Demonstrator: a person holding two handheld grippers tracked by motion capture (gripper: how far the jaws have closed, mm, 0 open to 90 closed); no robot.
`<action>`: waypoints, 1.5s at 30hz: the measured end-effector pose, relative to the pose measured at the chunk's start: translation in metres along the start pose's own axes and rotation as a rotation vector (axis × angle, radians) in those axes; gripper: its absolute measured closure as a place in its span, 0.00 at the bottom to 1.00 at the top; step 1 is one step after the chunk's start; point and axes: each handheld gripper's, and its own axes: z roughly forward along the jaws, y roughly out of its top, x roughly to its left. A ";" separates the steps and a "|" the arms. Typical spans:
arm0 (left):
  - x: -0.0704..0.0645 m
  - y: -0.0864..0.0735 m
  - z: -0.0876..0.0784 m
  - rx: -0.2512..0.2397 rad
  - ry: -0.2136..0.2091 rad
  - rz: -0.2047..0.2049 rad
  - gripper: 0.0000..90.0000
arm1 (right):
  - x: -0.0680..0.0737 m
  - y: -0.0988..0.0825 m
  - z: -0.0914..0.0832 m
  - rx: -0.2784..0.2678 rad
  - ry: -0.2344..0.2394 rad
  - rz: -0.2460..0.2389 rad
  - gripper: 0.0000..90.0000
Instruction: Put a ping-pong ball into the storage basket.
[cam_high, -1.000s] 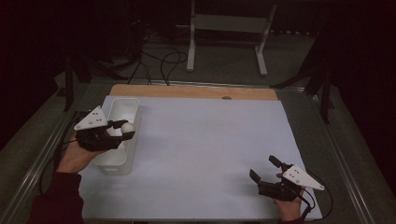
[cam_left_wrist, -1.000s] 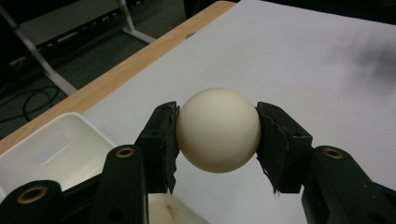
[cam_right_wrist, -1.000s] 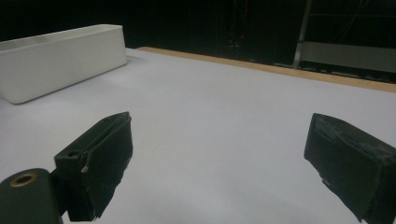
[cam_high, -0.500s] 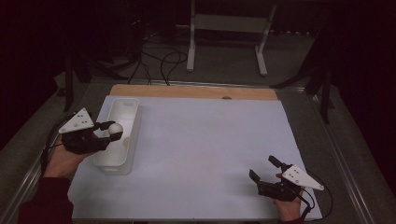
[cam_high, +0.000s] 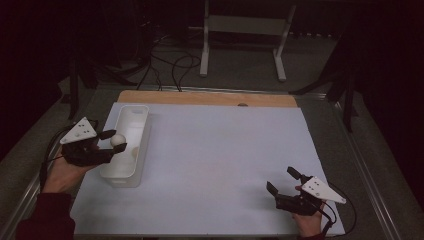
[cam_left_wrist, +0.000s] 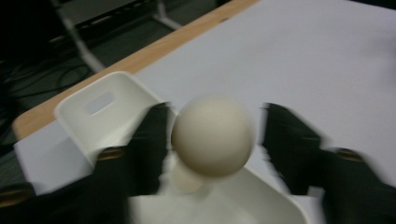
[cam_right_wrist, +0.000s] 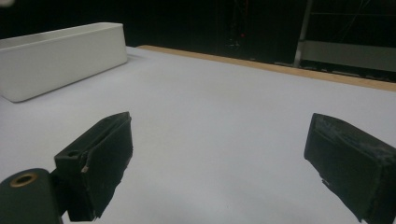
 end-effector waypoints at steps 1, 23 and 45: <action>0.000 0.000 0.002 0.006 0.007 -0.005 0.19 | 0.000 0.000 0.000 0.000 0.000 0.000 0.08; -0.009 0.001 0.017 0.001 0.005 -0.033 0.00 | -0.001 0.000 -0.001 -0.001 -0.003 -0.001 0.08; -0.028 0.007 0.031 -0.022 -0.022 -0.021 0.00 | -0.001 0.000 -0.001 -0.006 -0.001 0.000 0.08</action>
